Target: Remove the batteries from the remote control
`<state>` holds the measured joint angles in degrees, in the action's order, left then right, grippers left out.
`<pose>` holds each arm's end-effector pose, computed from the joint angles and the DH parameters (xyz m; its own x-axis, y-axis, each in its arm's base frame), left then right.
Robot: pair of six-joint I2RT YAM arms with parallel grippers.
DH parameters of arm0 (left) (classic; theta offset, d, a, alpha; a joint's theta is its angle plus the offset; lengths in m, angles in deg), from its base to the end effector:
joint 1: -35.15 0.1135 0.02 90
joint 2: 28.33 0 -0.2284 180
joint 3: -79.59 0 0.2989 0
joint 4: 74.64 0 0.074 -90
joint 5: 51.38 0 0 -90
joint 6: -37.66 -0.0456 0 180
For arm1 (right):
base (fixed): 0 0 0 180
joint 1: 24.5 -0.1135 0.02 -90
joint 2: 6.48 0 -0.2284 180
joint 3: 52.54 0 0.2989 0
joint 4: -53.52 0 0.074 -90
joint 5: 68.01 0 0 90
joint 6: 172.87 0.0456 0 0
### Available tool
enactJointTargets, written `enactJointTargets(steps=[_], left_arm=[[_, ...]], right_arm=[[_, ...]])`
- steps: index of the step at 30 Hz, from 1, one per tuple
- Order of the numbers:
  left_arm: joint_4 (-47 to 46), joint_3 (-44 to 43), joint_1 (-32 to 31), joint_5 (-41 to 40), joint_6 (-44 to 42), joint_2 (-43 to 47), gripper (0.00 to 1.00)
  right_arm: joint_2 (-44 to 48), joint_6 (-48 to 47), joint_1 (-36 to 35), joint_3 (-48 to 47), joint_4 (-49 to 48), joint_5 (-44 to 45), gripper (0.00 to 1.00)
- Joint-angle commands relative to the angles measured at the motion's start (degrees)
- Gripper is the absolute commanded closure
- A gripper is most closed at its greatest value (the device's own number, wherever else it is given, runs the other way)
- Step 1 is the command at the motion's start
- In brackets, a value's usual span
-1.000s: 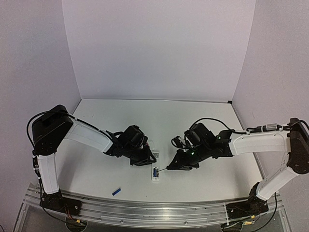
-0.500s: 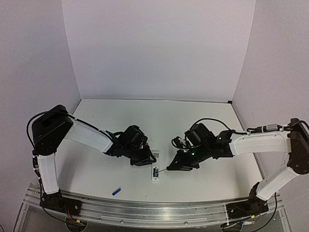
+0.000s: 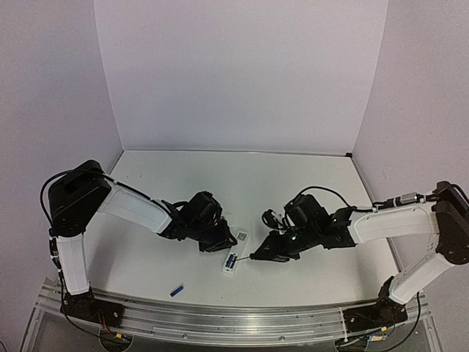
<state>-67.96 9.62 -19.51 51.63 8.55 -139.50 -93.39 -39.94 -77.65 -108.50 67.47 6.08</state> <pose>0.2269 -0.3378 0.0418 -0.9794 -0.0904 -0.1804 0.0543 0.7429 -0.6672 0.1984 0.2856 0.1047 -0.9134 -0.1266 -0.3868 -0.3604 0.6932 0.6241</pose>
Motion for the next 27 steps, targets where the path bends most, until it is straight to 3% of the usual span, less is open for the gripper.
enactJointTargets(steps=[1, 8, 19, 27], left_arm=[[7.42, 4.00, -3.77, 0.22, 4.09, -4.53, 0.94], [8.79, 4.71, -5.01, 0.34, 6.82, -5.39, 0.98], [11.65, 5.34, -4.99, 0.74, 8.56, -5.33, 1.00], [12.98, 4.89, -4.85, -0.18, 8.05, -4.77, 1.00]], right_arm=[[-2.33, 1.68, -0.43, 4.03, -10.13, 1.66, 1.00], [-3.34, 3.54, -0.42, 10.98, -18.97, 6.71, 1.00], [-9.46, 3.86, -2.01, 20.15, -40.56, 15.67, 1.00], [-9.35, 4.67, -2.41, 20.14, -42.26, 15.21, 1.00]])
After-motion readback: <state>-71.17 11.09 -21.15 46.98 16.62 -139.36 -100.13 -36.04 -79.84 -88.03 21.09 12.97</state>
